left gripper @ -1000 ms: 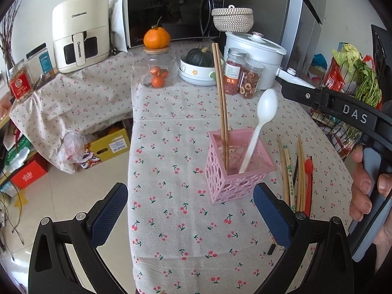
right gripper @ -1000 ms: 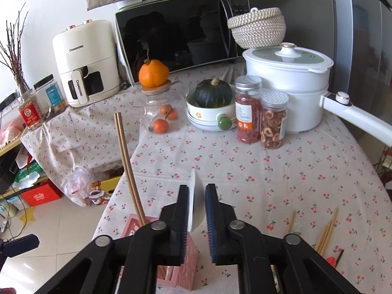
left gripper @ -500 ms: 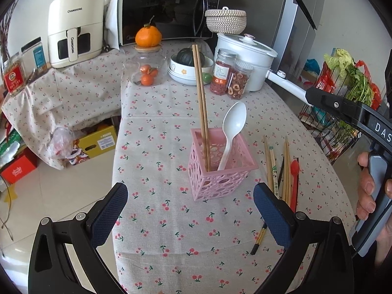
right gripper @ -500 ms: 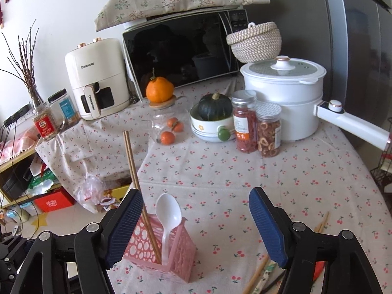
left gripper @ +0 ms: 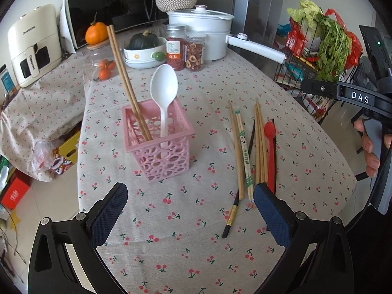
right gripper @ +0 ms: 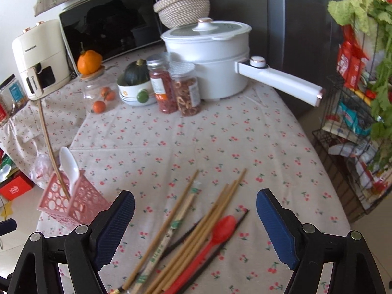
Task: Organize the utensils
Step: 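Reach the left tool to a single bamboo chopstick and grasp it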
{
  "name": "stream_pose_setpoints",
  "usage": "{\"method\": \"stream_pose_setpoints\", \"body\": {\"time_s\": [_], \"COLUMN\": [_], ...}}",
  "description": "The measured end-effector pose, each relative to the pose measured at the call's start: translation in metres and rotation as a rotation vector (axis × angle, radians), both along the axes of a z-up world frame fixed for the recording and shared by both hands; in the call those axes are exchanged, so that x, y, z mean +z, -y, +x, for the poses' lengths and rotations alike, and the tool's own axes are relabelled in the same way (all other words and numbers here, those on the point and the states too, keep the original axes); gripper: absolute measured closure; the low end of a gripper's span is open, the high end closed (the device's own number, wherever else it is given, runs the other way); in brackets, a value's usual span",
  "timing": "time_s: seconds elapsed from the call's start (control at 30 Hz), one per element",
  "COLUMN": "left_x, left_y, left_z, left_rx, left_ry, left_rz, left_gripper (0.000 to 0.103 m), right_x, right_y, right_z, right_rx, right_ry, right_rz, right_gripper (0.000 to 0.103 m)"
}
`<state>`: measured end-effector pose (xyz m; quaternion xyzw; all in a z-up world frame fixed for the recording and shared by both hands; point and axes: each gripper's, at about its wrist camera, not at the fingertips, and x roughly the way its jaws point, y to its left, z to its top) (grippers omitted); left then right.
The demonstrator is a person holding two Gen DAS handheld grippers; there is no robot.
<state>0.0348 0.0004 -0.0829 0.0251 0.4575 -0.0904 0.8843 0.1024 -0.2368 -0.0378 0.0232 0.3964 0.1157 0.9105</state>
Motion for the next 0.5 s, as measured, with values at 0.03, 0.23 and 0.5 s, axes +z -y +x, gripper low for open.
{"method": "stream_pose_setpoints", "body": {"time_s": [0.03,0.23,0.5], "left_x": [-0.001,-0.007,-0.015], "left_y": [0.008,0.066,0.112], "left_z": [0.000,0.013,0.064], "left_rx": [-0.015,-0.115,-0.062], "left_ry": [-0.010,-0.090,-0.143], "left_rz": [-0.002,0.027,0.039], "left_gripper": [0.000,0.000,0.000], "right_x": [-0.003,-0.020,-0.036], "right_y": [0.007,0.047,0.082], "right_z": [0.000,0.006,0.021], "right_rx": [-0.014,-0.096,-0.167], "right_ry": [-0.016,-0.105,-0.184], "right_rz": [-0.007,-0.031,-0.036], "right_gripper": [0.017,0.017,0.017]}}
